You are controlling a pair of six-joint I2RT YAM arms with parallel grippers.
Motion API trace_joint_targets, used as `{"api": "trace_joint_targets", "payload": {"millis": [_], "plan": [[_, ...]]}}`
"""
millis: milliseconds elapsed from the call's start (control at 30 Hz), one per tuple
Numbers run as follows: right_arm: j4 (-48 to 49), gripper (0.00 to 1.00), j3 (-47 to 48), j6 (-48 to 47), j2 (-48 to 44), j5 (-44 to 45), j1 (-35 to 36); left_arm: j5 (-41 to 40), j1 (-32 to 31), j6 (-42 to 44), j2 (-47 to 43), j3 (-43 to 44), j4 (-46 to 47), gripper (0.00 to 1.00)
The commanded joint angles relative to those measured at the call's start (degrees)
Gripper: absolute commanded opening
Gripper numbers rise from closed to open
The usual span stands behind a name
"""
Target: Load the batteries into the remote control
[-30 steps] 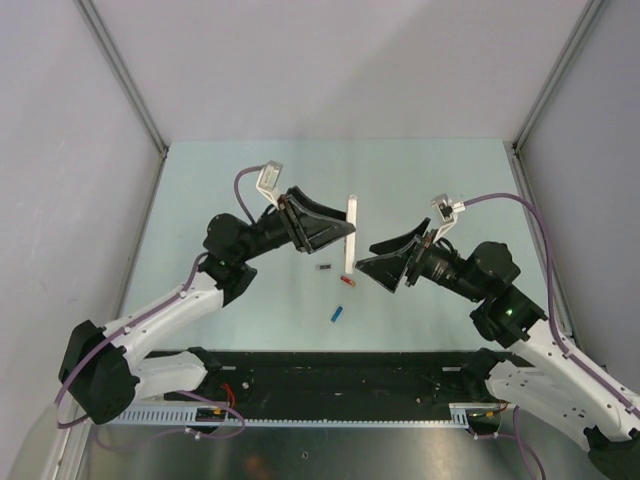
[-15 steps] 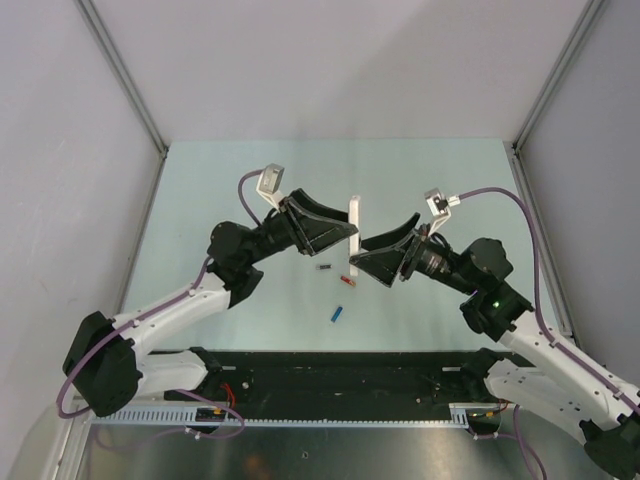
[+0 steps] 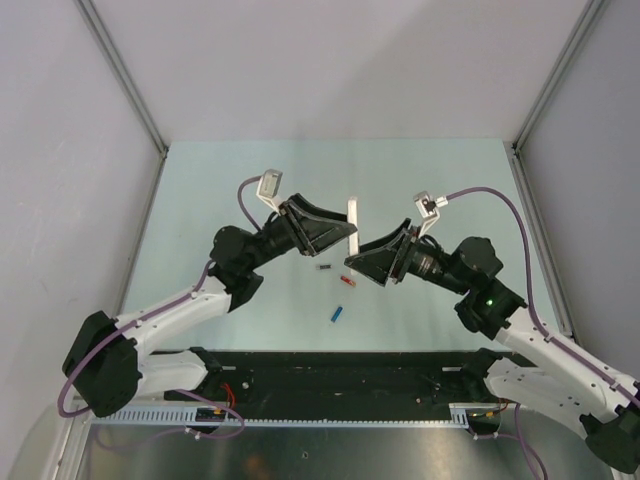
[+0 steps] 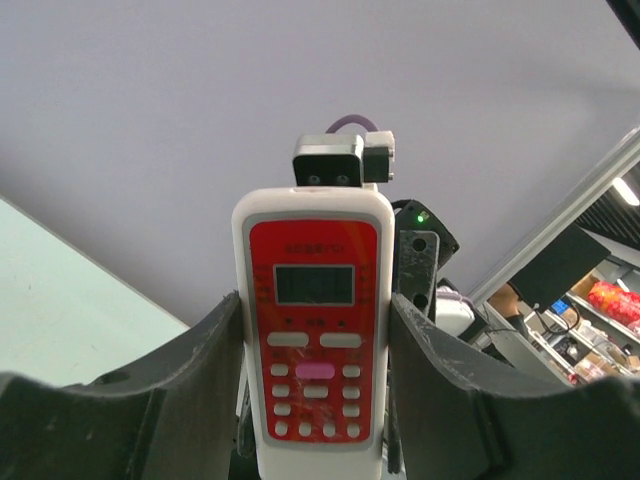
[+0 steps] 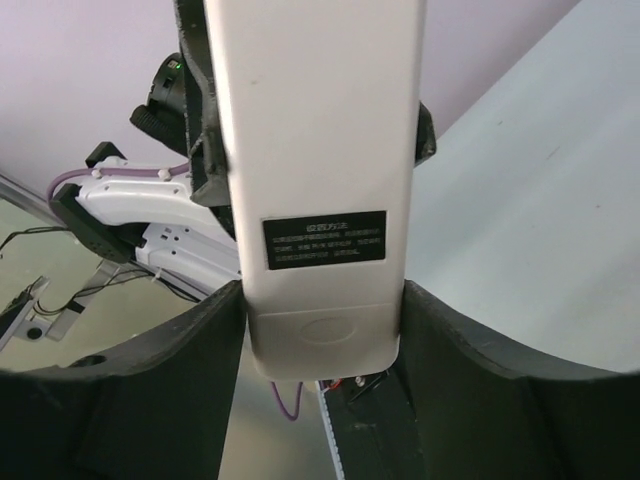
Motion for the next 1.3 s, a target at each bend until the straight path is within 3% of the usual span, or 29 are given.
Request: {"api": "trace_joint_targets", "payload": {"millis": [0,67,100,167,200,233,300,400,567,667,700,800,1033,1267], "plan": [[0.78,0.63,0.09,0.00,0.63,-0.12,0.63,-1.69,-0.36,0.01,-1.98,-0.17,2.98,0.01],[0.51,0.56,0.09,-0.26,0.72,0.06,0.81,-1.78,-0.36,0.01,-2.07,-0.17,2.98,0.03],[0.42,0.54,0.09,-0.53,0.63,-0.03,0.90,-1.86,-0.36,-0.07,-2.07,-0.34,2.98,0.10],[-0.36,0.46,0.53,-0.96,0.19,0.23,1.07,-1.95,-0.36,0.01,-2.24,-0.52,2.98,0.29],[-1.32,0.43,0.97,-1.49,-0.25,1.02,1.42,-1.95,-0.36,0.10,-2.42,-0.52,2.98,0.55],[-4.73,0.40,2.45,-3.32,-0.51,1.89,2.21,-1.87,-0.19,0.10,-2.68,-0.78,2.98,0.70],[-8.52,0.36,3.95,-5.53,-1.21,5.66,3.62,-1.78,0.25,0.02,-3.12,-1.57,2.98,0.91],[-19.30,0.33,7.64,-9.57,-1.92,10.84,5.90,-0.64,1.92,-0.60,-3.74,-2.71,2.98,1.00],[-31.90,0.31,13.44,-16.68,-0.87,22.09,9.77,0.78,5.52,1.06,-7.07,-6.32,1.67,1.00],[-39.46,0.31,17.49,-19.24,2.11,34.13,14.68,-1.15,4.30,7.73,-9.80,-3.96,-11.82,1.00],[-41.92,0.31,18.97,-20.03,2.99,38.60,16.44,-5.08,3.51,11.93,-10.93,-0.99,-22.22,1.00],[-44.40,0.30,20.57,-20.04,5.46,43.90,19.08,-13.25,-1.14,16.17,-12.61,2.19,-33.10,1.00],[-45.11,0.29,21.89,-19.69,9.68,49.89,24.01,-19.26,-5.54,18.03,-10.51,4.31,-38.94,0.99],[-43.44,0.28,21.98,-18.11,10.47,51.65,25.68,-25.68,-8.36,17.51,-7.87,4.67,-43.95,0.85]]}}
